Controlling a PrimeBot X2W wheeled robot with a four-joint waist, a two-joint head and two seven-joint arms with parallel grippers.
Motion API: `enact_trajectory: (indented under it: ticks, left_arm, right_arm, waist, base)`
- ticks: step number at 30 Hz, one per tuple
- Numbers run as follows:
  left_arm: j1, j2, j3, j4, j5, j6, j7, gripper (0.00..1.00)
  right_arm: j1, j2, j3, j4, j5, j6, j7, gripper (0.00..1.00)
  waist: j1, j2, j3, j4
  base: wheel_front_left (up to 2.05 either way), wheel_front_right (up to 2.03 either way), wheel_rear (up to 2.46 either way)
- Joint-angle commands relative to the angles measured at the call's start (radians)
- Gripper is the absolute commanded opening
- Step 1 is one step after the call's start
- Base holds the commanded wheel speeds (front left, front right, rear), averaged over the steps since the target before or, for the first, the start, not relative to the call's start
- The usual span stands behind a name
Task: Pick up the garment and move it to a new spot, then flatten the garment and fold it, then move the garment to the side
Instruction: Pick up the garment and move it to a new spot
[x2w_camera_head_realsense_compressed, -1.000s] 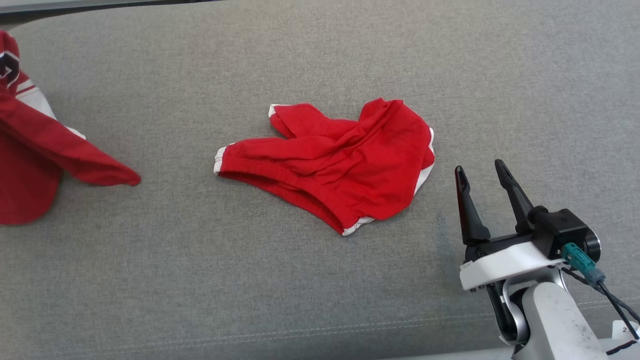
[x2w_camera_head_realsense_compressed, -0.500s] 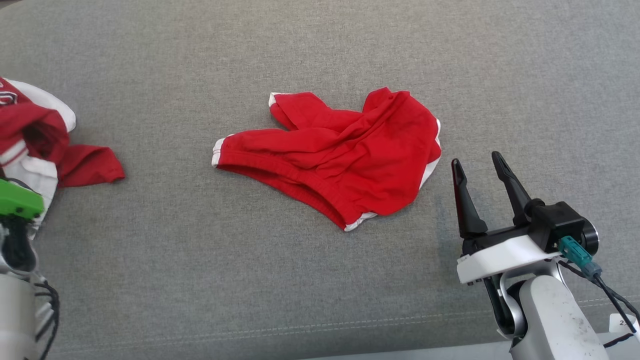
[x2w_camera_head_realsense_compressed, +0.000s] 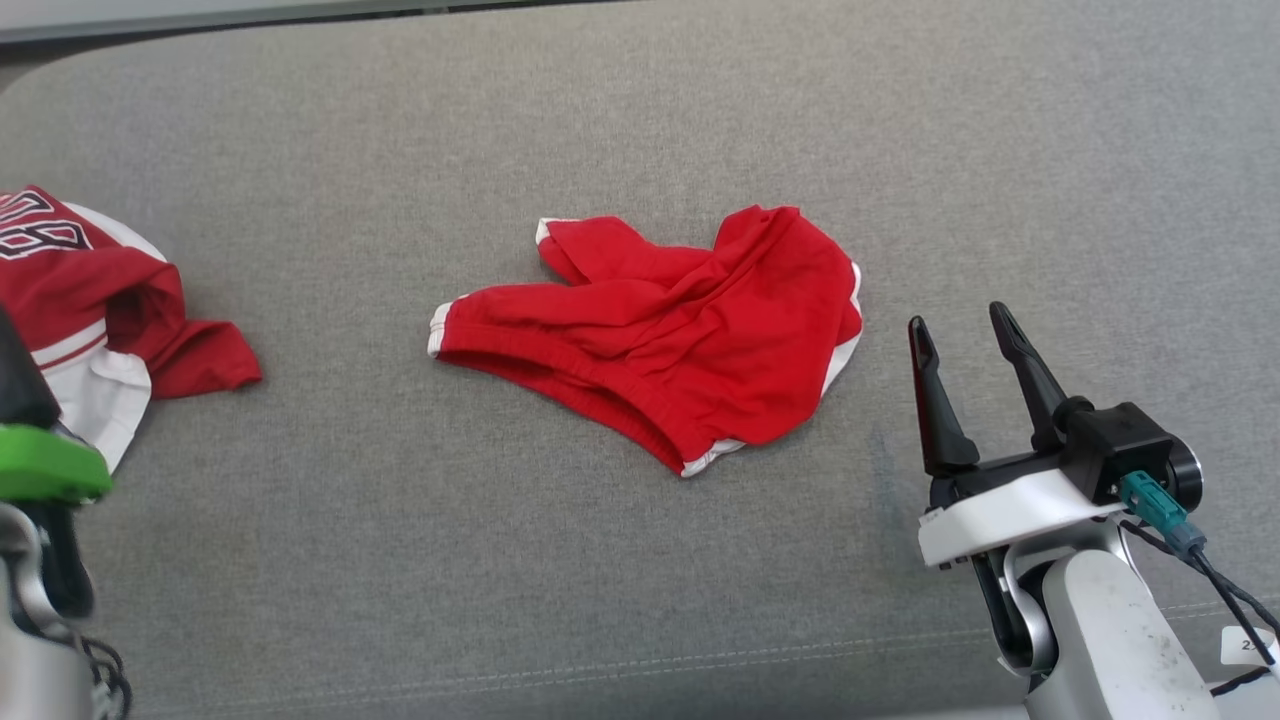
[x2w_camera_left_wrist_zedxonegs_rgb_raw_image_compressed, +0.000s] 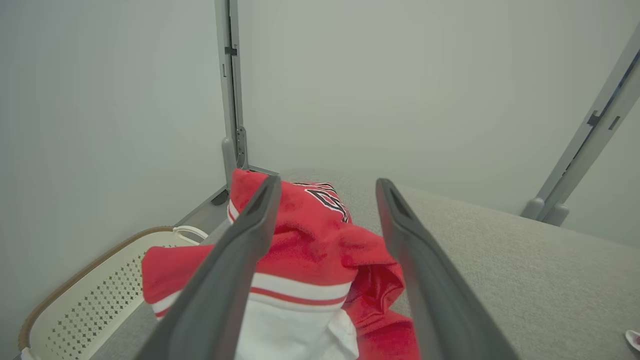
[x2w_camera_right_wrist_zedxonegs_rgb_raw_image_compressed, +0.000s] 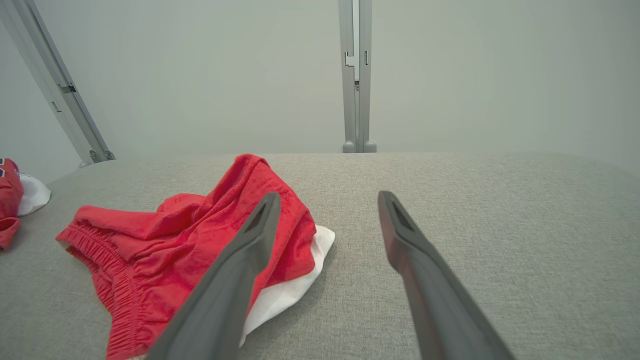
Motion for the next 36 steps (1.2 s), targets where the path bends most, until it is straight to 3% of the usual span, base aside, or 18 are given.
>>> enact_trajectory:
  ticks: [1,6,15,25,36]
  left_arm:
    - [0.085,-0.025,0.019,-0.089,0.055,0.021,-0.002,1.00]
    - [0.300,-0.097,-0.014,-0.340,0.173,0.053,-0.002,1.00]
    - [0.471,-0.130,-0.114,-0.545,0.242,0.094,0.080,1.00]
    - [0.558,-0.134,-0.186,-0.606,0.289,0.113,0.127,1.00]
    - [0.571,-0.134,-0.197,-0.620,0.278,0.122,0.134,1.00]
  right_arm:
    - [0.005,-0.003,0.000,0.003,-0.004,0.000,-0.004,1.00]
    - [0.036,-0.003,-0.009,0.018,-0.015,0.000,-0.004,1.00]
    - [0.071,-0.003,0.009,0.050,-0.017,0.000,-0.004,1.00]
    - [0.138,-0.003,0.025,0.059,-0.005,0.000,-0.002,1.00]
    - [0.169,-0.003,0.021,0.037,0.005,0.000,0.011,1.00]
  waist:
    - [0.0000,-0.0001,-0.035,-0.013]
    - [0.0000,-0.0001,-0.111,-0.022]
    - [0.0000,-0.0001,-0.190,-0.037]
    - [0.0000,-0.0001,-0.236,-0.061]
    - [0.0000,-0.0001,-0.244,-0.069]
  base:
    - [0.00,0.00,0.00]
    - [0.00,0.00,0.00]
    - [0.00,0.00,0.00]
    - [0.00,0.00,0.00]
    - [0.00,0.00,0.00]
